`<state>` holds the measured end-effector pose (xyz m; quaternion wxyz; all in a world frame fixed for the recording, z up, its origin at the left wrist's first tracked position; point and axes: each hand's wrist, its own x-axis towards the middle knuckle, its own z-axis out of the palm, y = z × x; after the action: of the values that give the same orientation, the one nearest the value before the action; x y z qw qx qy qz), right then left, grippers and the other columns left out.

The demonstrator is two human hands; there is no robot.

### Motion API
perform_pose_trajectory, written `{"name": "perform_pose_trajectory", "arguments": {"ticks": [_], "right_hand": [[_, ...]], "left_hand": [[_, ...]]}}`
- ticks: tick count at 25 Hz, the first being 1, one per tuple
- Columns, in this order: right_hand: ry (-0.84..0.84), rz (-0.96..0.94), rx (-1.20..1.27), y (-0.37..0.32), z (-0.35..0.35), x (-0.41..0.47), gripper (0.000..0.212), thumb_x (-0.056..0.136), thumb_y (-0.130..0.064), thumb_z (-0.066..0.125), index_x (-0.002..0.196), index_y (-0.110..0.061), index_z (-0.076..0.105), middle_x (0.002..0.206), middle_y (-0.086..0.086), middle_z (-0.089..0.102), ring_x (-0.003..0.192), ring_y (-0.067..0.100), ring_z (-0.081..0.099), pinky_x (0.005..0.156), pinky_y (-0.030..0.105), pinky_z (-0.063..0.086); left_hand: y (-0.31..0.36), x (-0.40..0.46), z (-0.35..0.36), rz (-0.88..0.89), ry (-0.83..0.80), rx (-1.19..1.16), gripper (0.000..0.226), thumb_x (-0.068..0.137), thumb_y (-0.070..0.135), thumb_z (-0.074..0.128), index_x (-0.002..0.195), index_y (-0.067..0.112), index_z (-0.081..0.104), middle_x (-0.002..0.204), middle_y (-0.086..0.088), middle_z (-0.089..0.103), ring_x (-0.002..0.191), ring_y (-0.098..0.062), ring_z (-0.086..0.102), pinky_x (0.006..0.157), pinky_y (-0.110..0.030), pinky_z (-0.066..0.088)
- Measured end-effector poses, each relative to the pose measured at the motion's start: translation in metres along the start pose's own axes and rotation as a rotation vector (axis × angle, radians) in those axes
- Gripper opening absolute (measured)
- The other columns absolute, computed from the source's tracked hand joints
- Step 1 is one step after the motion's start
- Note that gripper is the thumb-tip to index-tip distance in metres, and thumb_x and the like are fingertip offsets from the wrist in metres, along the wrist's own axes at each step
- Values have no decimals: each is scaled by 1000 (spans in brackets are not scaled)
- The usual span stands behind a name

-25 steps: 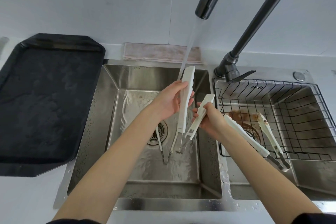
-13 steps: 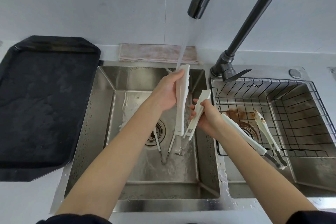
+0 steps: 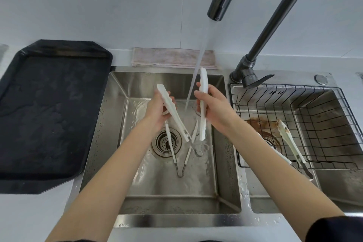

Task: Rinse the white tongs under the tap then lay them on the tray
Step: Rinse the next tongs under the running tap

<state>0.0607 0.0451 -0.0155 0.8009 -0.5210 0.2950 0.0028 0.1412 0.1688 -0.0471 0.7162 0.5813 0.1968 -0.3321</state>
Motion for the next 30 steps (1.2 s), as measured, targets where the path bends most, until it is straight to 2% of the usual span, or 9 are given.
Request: {"name": "perform_pose_trajectory", "arguments": {"ticks": [5, 7, 9, 12, 15, 19, 22, 25, 30], "right_hand": [[8, -38, -87, -6, 24, 16, 18, 90, -10, 56, 108, -8, 51, 78, 0, 53, 69, 10, 52, 65, 22, 45], [15, -55, -38, -5, 28, 20, 8, 92, -12, 54, 99, -12, 52, 80, 1, 55, 73, 11, 55, 69, 24, 46], [42, -59, -57, 0, 27, 23, 8, 93, -15, 52, 101, -13, 51, 84, 1, 57, 78, 13, 57, 75, 27, 49], [113, -47, -480, 19, 15, 24, 28, 94, -29, 48, 117, -13, 52, 97, 6, 60, 92, 24, 60, 88, 37, 50], [137, 73, -744, 44, -4, 20, 42, 95, -39, 44, 127, -11, 50, 107, 18, 62, 89, 24, 60, 94, 42, 52], [136, 296, -602, 82, -26, 14, 41, 96, -30, 45, 127, -4, 49, 113, 19, 62, 96, 26, 63, 95, 38, 52], [140, 415, -585, 108, -35, 9, 39, 97, -28, 45, 126, -4, 48, 122, 24, 62, 110, 38, 62, 98, 47, 49], [129, 467, -645, 126, -35, 9, 42, 98, -28, 41, 133, -5, 43, 123, 17, 61, 106, 32, 62, 97, 41, 50], [167, 564, -703, 145, -39, 21, 41, 100, -25, 36, 136, -6, 41, 131, 15, 54, 107, 30, 61, 94, 37, 52]], "left_hand": [[-2, -6, -19, -9, -96, 97, 15, 97, 20, 39, 108, 16, 49, 88, -1, 57, 80, -15, 58, 76, -34, 50], [-6, -10, -25, 3, -176, 163, 24, 94, 10, 46, 114, 23, 45, 92, 0, 59, 87, -19, 60, 83, -38, 51], [-11, -14, -28, 2, -188, 192, 32, 92, 4, 48, 119, 23, 43, 94, -2, 61, 92, -23, 60, 79, -39, 54], [-23, -10, -37, 27, -115, 285, 42, 92, 3, 47, 131, 18, 39, 104, -8, 61, 93, -25, 62, 63, -30, 59], [-42, -6, -47, 45, -40, 481, 44, 92, 6, 48, 134, 16, 38, 107, -13, 59, 92, -23, 62, 66, -31, 58], [-75, -7, -60, -9, -13, 599, 47, 92, 5, 48, 136, 18, 37, 110, -12, 58, 92, -23, 61, 65, -32, 55], [-100, -6, -67, -81, -2, 691, 50, 92, 6, 47, 138, 21, 35, 112, -12, 57, 95, -27, 61, 66, -36, 57], [-118, 0, -72, -166, 32, 728, 49, 92, 7, 48, 138, 18, 36, 115, -13, 58, 105, -32, 62, 79, -44, 57], [-137, 9, -71, -225, 38, 786, 46, 91, 6, 47, 135, 16, 39, 120, -13, 59, 106, -33, 61, 79, -41, 56]]}}
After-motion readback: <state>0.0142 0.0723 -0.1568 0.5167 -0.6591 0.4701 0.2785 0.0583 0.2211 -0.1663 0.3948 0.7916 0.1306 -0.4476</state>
